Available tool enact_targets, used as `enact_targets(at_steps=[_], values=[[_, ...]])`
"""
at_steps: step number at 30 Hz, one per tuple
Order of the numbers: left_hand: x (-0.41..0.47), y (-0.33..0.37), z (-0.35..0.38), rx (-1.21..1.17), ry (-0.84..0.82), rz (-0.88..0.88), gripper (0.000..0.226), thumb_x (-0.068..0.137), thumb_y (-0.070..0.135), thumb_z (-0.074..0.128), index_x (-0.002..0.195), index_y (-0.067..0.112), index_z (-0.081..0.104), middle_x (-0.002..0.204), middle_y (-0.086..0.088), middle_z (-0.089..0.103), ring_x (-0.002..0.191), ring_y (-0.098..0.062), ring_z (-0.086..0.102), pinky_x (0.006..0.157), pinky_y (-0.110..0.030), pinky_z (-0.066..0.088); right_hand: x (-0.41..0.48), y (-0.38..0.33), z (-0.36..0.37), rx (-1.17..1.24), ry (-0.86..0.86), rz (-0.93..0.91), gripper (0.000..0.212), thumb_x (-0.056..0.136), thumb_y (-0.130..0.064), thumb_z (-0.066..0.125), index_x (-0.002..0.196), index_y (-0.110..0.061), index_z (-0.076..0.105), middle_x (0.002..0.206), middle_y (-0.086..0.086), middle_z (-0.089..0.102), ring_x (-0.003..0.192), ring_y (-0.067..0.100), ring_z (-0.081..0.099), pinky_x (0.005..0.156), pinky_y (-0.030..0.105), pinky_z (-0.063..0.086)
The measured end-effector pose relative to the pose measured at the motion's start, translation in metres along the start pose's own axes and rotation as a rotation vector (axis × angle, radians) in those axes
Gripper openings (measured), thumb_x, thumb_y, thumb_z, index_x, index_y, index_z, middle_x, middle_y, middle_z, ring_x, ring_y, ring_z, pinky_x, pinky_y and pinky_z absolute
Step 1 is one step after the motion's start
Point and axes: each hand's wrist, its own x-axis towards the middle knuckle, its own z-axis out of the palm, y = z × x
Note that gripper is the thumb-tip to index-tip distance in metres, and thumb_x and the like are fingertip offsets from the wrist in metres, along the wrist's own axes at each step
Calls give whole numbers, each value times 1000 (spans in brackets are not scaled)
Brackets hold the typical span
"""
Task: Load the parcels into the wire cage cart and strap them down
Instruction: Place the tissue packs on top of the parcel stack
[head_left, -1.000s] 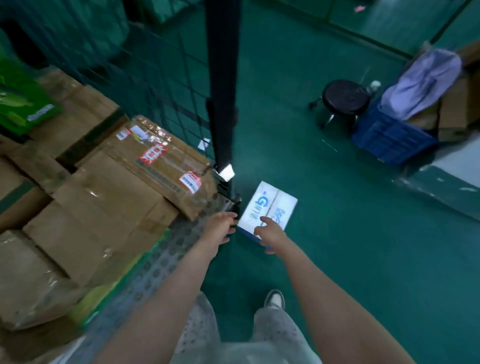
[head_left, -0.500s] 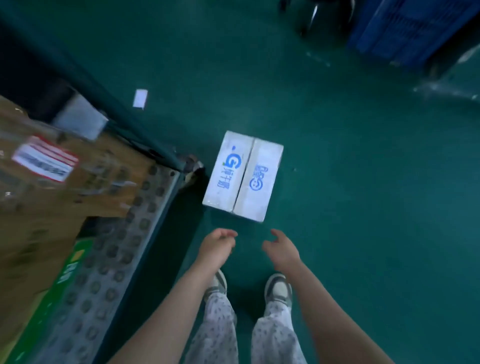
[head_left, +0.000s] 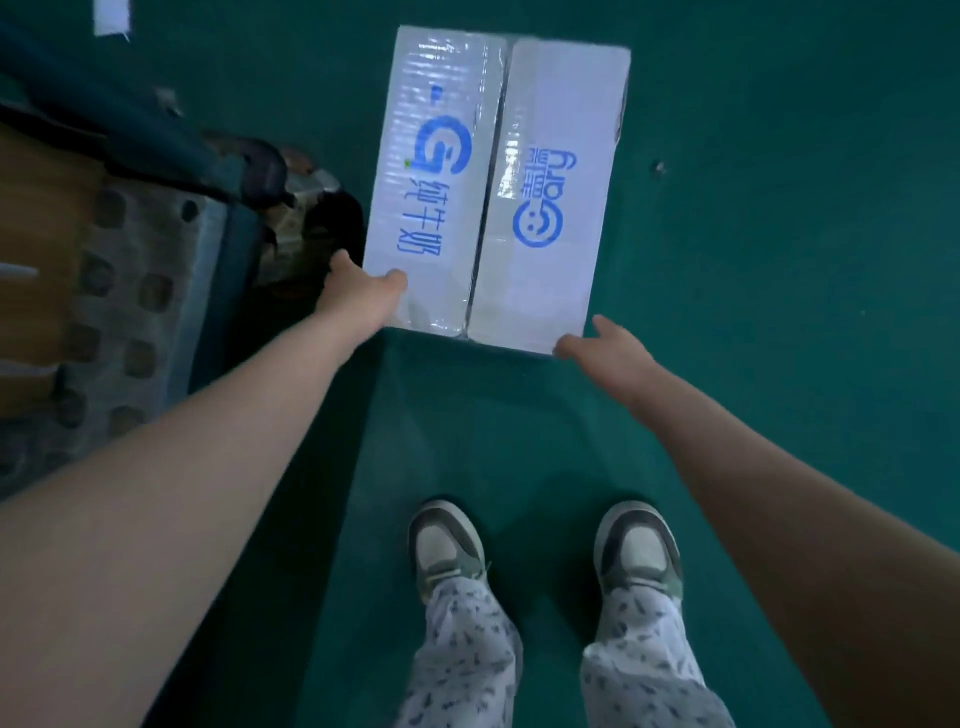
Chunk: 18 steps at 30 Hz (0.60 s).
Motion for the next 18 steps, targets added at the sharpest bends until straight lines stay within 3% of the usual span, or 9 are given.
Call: enact_targets(at_steps=[3, 7, 10, 12, 13, 15, 18], values=[[13, -5, 6, -107, -140, -70, 70, 84, 37, 58, 142, 10, 28, 129, 2, 44, 117, -20, 45, 86, -28, 32, 8, 0, 11, 212, -31, 10, 35, 87, -29, 56, 122, -24, 51, 113, -5, 53, 96, 17, 48, 63, 24, 35], [4, -1, 6, -161, -94, -96, 68, 87, 34, 58, 139, 9, 23, 135, -4, 39, 112, -21, 42, 83, -31, 32, -10, 5, 11, 381, -51, -68, 36, 88, -27, 58, 118, -45, 48, 94, -31, 52, 83, -11, 46, 61, 16, 30], [-8, 3, -11, -222, -65, -41, 56, 86, 34, 58, 129, 11, 30, 128, -2, 44, 107, -19, 45, 81, -31, 33, -32, 0, 0, 409, -76, -156, 36, 93, -26, 55, 117, -50, 42, 98, -39, 50, 74, -30, 45, 62, 5, 36], [-19, 7, -28, -269, -60, -21, 52, 84, 36, 58, 124, 11, 36, 118, 0, 50, 99, -18, 50, 78, -32, 35, -50, -11, -10, 469, -59, -220, 40, 93, -28, 55, 127, -44, 42, 114, -34, 51, 78, -34, 44, 66, -5, 36], [-25, 10, -36, -285, -57, -24, 54, 81, 39, 59, 123, 11, 39, 116, 0, 54, 97, -19, 53, 76, -32, 38, -58, -17, -14, 514, -47, -241, 45, 92, -31, 57, 132, -43, 40, 122, -31, 50, 88, -31, 46, 77, -1, 37], [-43, 17, -52, -295, -55, -16, 56, 78, 44, 59, 121, 12, 44, 109, -2, 59, 89, -17, 58, 66, -31, 42, -76, -36, -21, 583, -17, -246, 61, 86, -46, 59, 140, -45, 32, 134, -27, 46, 116, -12, 47, 101, 25, 35], [-71, 20, -69, -322, -2, -26, 40, 87, 39, 55, 115, 11, 45, 99, -3, 59, 75, -13, 57, 59, -28, 45, -97, -61, -34, 598, 34, -225, 63, 80, -63, 50, 139, -46, 32, 139, -19, 45, 128, 9, 46, 108, 45, 35]])
